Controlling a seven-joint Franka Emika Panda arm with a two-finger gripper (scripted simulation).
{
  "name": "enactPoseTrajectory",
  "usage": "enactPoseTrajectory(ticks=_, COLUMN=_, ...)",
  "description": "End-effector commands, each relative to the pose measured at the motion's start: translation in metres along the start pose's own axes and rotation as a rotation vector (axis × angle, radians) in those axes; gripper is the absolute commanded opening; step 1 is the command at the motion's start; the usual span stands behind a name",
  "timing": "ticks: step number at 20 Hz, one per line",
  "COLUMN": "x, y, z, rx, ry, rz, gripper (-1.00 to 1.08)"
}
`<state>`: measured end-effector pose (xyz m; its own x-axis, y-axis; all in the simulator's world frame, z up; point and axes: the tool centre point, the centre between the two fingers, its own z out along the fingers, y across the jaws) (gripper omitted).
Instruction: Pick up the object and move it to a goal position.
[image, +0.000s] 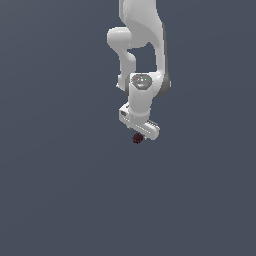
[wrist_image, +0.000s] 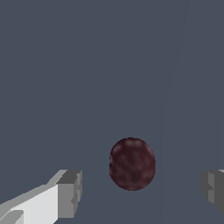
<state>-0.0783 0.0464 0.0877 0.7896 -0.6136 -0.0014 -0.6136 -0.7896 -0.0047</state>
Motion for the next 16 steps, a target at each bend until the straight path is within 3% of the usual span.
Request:
enactPoseTrajectory(ticks=1, x=-0.006, y=0.001, z=0.004, rx=-0.002, ry=0.001, rz=0.032, gripper=1.00)
enactPoseTrajectory(ticks=16, x=-0.013, y=0.004, z=0.019, rx=-0.005, ry=0.001, rz=0.068, gripper=1.00)
